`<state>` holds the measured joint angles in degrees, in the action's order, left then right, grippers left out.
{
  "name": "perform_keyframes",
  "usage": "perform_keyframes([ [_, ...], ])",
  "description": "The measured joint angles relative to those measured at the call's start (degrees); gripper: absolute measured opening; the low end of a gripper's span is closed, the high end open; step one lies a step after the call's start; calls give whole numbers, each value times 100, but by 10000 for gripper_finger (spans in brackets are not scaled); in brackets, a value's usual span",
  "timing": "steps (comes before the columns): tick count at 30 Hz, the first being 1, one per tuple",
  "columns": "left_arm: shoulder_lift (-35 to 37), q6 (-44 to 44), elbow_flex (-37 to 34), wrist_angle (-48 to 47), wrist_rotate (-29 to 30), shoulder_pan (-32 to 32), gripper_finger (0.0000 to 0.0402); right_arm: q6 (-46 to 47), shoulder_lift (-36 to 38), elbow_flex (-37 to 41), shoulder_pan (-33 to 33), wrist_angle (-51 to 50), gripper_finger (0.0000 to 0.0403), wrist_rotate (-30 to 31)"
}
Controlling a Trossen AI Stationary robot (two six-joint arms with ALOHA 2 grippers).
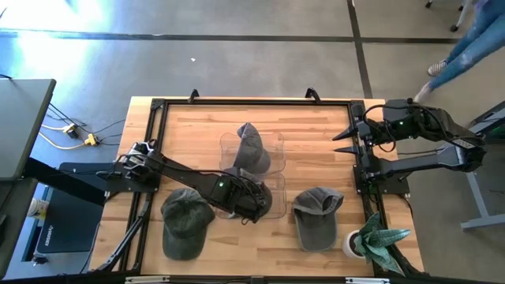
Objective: Pick & Place hat
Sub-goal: Put the top black cap into the bottom transparent bin
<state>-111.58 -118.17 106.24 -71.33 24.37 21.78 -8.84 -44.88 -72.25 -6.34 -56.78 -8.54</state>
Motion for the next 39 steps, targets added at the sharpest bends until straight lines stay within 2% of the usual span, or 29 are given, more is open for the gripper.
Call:
perform_keyframes([
  [4,259,744,11,54,-585,-19,180,2,0,0,1,-5,149,-178],
  [8,420,1362,0,269,-661,-39,213,2,0,0,1,-71,149,-192],
  [11,545,1713,-7,388,-508,11,216,2,0,0,1,-122,149,-192],
  [17,618,2237,-8,521,315,293,202,46,0,0,0,-174,149,-199],
  [23,650,1917,-173,665,1061,522,187,46,0,0,1,-174,149,-216],
  [27,633,1731,-404,1126,1629,647,186,71,0,0,0,-174,149,-216],
  [31,633,1427,-439,1145,1775,815,186,131,0,0,-1,-174,149,-216],
  [36,643,940,-439,1147,2302,999,186,132,0,0,1,-174,149,-217],
  [39,724,787,-439,1084,2237,1086,186,133,0,0,1,-174,149,-259],
])
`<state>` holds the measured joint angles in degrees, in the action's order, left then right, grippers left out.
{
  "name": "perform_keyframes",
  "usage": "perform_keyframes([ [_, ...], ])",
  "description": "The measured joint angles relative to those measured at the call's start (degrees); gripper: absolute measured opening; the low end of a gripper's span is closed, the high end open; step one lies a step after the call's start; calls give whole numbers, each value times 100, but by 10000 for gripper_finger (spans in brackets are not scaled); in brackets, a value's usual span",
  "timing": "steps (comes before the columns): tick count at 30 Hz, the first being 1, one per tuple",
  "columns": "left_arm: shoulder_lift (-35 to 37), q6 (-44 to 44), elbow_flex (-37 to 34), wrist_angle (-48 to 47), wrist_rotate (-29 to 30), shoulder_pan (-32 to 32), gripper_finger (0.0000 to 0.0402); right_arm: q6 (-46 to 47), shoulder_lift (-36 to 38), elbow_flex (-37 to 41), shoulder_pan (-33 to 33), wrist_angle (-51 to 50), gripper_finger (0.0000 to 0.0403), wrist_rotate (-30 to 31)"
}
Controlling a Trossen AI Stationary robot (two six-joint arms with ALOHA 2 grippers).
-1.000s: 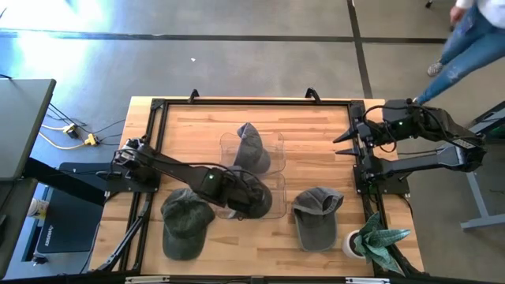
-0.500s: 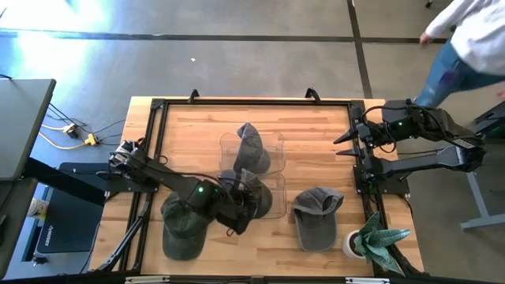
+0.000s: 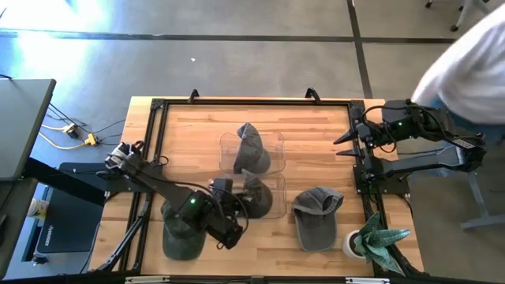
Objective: Pick & Place hat
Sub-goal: Put the top black cap into the bottom transparent bin
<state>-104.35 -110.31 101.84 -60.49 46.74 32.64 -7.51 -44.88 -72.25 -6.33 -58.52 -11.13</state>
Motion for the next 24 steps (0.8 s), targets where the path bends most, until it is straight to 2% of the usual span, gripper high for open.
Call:
perform_keyframes([
  [3,5,-165,0,-11,-134,7,188,0,0,0,0,2,149,-47],
  [6,3,-193,0,-103,-567,-95,205,16,0,0,0,2,149,-136],
  [13,-1,296,22,101,-1460,-522,296,153,0,0,-1,2,149,-147],
  [16,150,332,140,-265,-1957,-594,326,151,0,0,-1,2,149,-149],
  [19,240,55,296,-756,-2429,-671,333,153,0,0,-2,2,149,-148],
  [22,172,-266,457,-1571,-2795,-674,328,153,0,0,0,2,149,-149],
  [24,215,-257,509,-1768,-3001,-666,323,159,2,0,-2,4,149,-149],
])
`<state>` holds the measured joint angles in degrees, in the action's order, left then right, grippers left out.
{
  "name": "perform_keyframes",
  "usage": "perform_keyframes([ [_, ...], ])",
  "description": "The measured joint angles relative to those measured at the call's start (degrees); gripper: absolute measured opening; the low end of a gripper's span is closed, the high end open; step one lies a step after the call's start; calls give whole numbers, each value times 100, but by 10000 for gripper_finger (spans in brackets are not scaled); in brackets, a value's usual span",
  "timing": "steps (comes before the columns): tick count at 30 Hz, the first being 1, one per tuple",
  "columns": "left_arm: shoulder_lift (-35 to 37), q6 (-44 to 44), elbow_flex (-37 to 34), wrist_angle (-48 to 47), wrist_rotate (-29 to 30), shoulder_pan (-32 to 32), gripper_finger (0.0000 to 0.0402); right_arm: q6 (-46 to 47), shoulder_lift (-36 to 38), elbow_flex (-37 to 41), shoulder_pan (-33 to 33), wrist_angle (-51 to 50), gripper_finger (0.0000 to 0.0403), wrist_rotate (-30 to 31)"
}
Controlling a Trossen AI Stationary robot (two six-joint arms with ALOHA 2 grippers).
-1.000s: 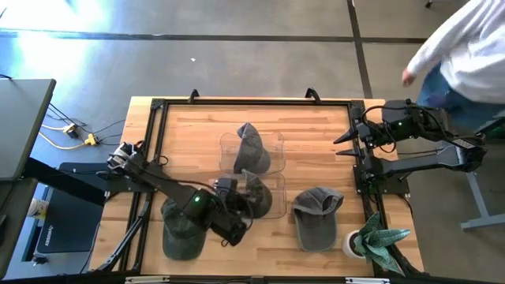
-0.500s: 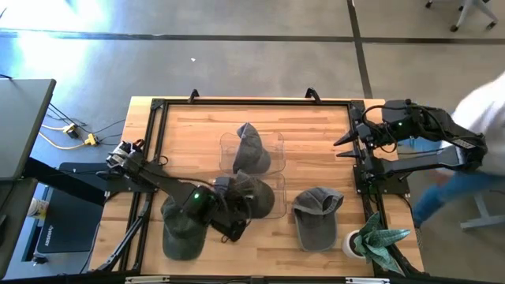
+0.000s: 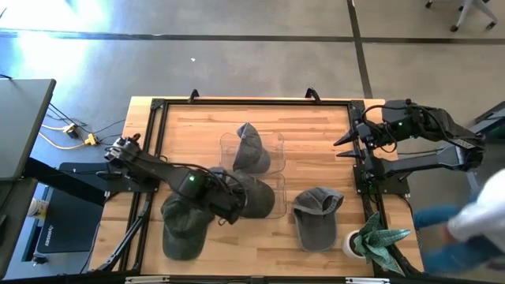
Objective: Pick & Place hat
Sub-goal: Put the top black cap into the bottom transparent bin
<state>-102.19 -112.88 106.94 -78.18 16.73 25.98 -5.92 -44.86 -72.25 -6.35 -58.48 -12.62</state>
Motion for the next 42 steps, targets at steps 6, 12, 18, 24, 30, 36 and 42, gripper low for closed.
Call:
perform_keyframes([
  [6,-42,788,-91,-266,-183,34,315,56,-6,0,0,2,149,0],
  [12,-67,934,-718,172,-184,28,314,97,-11,-2,2,11,149,-2],
  [18,-35,1377,-1231,1200,107,35,314,123,-11,-1,1,9,149,-4],
  [24,-38,2039,-1342,2150,555,35,314,250,-11,0,0,9,149,-174],
  [30,4,2590,-1340,2920,1372,81,314,308,-11,-2,1,9,149,-201],
  [36,56,2106,-1445,2916,1552,152,314,313,-11,-1,1,9,149,-199],
  [42,47,1673,-2008,3941,1792,142,297,307,-11,-2,0,34,149,-195],
])
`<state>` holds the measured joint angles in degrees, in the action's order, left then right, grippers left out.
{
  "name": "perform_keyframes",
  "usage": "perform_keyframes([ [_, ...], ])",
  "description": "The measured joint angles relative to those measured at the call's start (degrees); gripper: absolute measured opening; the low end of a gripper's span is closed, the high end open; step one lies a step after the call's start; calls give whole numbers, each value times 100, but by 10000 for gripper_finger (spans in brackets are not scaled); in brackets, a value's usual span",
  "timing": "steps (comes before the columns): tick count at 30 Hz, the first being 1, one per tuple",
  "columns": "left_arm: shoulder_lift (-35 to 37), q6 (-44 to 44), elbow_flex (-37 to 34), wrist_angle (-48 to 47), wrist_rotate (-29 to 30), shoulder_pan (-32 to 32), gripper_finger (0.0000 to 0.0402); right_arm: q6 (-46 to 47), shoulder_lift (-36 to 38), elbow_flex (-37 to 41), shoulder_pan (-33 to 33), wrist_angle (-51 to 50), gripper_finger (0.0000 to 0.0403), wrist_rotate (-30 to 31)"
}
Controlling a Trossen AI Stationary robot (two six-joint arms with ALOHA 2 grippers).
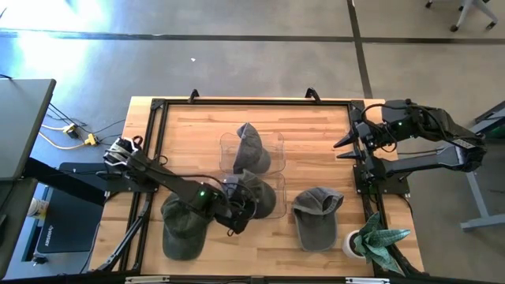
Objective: Pick & Place hat
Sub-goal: Put the top black cap into the bottom transparent bin
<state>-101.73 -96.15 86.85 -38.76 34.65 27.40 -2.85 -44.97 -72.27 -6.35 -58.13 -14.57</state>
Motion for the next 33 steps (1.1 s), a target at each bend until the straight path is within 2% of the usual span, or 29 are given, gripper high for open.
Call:
perform_keyframes([
  [5,-1,-398,-107,338,181,2,224,-3,0,2,1,11,149,1],
  [13,-1,-1521,-110,348,397,2,44,-11,0,1,1,14,149,2],
  [15,-1,-1709,-110,349,565,2,12,-11,0,2,1,14,149,4],
  [21,-1,-2492,-110,218,687,2,21,-11,0,0,0,14,149,4],
  [28,10,-2715,-112,63,1062,2,5,-11,0,1,1,14,149,11],
  [33,151,-3142,-101,-710,711,40,2,-13,-2,0,0,20,149,114],
])
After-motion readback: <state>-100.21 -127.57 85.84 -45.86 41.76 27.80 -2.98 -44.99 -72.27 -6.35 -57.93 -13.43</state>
